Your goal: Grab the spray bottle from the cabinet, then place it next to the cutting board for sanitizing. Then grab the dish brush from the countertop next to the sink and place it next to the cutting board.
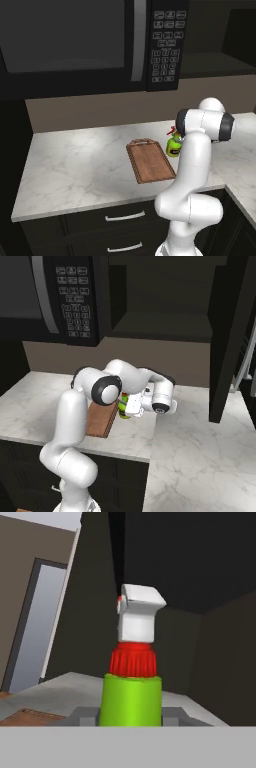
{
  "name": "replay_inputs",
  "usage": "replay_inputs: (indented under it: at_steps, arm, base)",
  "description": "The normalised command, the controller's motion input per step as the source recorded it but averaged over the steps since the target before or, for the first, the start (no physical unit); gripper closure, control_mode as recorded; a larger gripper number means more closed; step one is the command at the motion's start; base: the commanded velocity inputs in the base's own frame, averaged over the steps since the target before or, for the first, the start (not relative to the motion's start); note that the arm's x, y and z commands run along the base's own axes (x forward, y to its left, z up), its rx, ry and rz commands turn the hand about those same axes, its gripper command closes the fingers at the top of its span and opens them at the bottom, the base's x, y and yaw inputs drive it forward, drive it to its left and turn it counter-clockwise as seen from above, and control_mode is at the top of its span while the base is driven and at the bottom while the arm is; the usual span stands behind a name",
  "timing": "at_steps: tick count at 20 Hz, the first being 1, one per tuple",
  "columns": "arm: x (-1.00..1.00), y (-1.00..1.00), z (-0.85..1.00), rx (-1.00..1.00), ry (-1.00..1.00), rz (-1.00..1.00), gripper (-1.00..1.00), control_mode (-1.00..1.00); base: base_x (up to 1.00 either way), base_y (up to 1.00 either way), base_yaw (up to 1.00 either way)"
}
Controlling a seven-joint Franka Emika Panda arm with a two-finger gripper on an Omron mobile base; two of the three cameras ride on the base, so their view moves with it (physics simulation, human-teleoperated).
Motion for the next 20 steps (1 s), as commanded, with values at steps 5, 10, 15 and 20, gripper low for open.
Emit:
replay_inputs:
  at_steps: [5, 10, 15, 20]
  arm:
    - [-0.02, -0.11, 0.00, 0.00, -0.04, 0.00, -1.00, -1.00]
    - [0.00, -0.12, 0.00, 0.00, -0.01, 0.00, -1.00, -1.00]
    - [0.01, -0.16, 0.00, 0.01, -0.02, 0.00, -1.00, -1.00]
    - [-0.02, -0.34, 0.05, 0.05, -0.06, -0.01, -1.00, -1.00]
  base:
    - [0.00, 0.00, 0.00]
    - [0.00, 0.00, 0.00]
    - [0.00, 0.00, 0.00]
    - [0.00, 0.00, 0.00]
